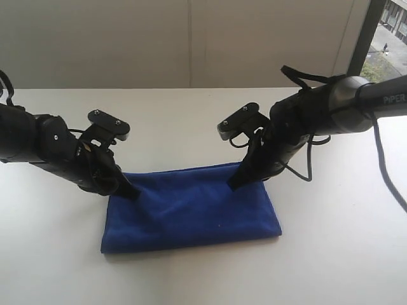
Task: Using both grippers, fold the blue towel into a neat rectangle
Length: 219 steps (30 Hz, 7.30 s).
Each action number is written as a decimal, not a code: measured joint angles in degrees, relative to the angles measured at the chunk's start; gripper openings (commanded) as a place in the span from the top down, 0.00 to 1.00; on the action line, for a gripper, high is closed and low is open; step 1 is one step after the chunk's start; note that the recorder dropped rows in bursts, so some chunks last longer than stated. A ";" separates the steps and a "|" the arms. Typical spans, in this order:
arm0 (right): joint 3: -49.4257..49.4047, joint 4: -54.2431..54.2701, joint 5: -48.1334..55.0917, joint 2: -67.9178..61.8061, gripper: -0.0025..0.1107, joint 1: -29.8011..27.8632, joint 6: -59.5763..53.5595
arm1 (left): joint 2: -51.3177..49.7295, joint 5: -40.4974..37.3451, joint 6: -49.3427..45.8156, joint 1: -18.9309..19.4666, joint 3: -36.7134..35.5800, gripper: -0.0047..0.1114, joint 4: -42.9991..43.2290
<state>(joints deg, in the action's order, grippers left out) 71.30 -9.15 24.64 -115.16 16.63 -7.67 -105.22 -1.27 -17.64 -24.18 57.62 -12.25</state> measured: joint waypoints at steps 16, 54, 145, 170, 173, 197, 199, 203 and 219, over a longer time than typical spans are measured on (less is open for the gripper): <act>0.00 0.00 0.21 0.00 0.98 0.00 0.00 | -0.95 -2.43 -0.64 4.83 0.00 0.96 0.00; 0.00 -0.21 0.64 -1.29 0.98 0.00 0.00 | -4.41 2.73 -4.02 -0.50 4.03 0.96 -4.68; -59.86 -0.46 -29.29 71.69 0.98 -2.89 19.65 | 80.27 7.79 12.66 3.47 -55.99 0.96 -3.26; -59.86 -0.46 -29.29 71.69 0.98 -2.89 19.65 | 93.37 -5.82 14.43 3.47 -57.21 0.96 2.30; -59.86 -0.46 -29.29 71.69 0.98 -2.89 19.65 | 96.76 -9.22 15.25 3.47 -57.30 0.96 3.97; -59.86 -0.46 -29.29 71.69 0.98 -2.89 19.65 | 103.51 -11.43 17.12 21.14 -57.34 0.96 6.46; -59.86 -0.46 -29.29 71.69 0.98 -2.89 19.65 | 103.51 -11.43 17.12 22.33 -57.34 0.96 6.69; -59.86 -0.46 -29.29 71.69 0.98 -2.89 19.65 | 104.62 -11.54 17.64 21.92 -57.34 0.96 6.69; -59.86 -0.46 -29.29 71.69 0.98 -2.89 19.65 | 104.99 -10.90 17.64 20.82 -57.34 0.96 6.91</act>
<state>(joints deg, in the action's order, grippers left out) 11.45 -9.61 -4.65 -43.46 13.74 11.98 -0.23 -12.16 0.00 -3.36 0.28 -5.33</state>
